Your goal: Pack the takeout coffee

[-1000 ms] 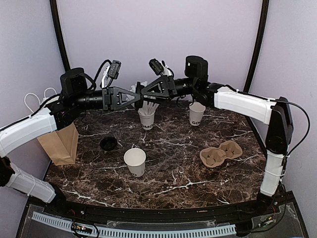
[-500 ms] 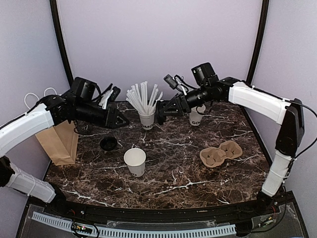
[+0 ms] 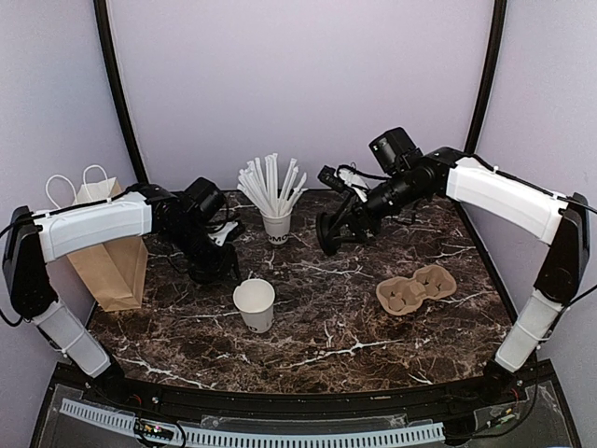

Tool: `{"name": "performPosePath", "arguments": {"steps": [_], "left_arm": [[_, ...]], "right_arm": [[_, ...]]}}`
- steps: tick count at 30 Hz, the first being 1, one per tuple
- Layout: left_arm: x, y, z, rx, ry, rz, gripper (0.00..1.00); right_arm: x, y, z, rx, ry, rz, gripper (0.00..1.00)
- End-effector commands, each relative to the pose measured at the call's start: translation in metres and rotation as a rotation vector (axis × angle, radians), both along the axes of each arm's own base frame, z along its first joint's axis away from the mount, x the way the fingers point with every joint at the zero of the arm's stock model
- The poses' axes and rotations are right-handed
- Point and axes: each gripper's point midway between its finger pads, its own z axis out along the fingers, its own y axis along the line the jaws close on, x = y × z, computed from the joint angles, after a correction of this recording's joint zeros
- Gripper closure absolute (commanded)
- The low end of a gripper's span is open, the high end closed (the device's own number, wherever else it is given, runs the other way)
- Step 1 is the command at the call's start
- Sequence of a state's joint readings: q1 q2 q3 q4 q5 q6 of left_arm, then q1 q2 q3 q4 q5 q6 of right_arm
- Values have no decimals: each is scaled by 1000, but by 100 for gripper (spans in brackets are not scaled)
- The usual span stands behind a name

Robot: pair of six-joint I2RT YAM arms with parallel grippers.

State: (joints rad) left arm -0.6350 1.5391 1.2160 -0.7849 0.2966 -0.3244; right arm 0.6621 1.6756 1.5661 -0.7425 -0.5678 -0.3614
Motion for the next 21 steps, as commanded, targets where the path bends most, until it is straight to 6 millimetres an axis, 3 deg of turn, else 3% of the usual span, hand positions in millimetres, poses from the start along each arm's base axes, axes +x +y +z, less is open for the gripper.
{"name": "performPosePath", "arguments": {"steps": [1,13,21], "left_arm": [[0,-1,-4,67,26,-22,75],[7,-22,-4,127,27,-84,96],[16,-42,13,100,-39,-115,100]], "right_arm": [[-11,-3,0,-36,-34,30,34],[-25,-5,-7,-54,-23,56,34],[-30,-8,-4,-76,-42,62,34]]}}
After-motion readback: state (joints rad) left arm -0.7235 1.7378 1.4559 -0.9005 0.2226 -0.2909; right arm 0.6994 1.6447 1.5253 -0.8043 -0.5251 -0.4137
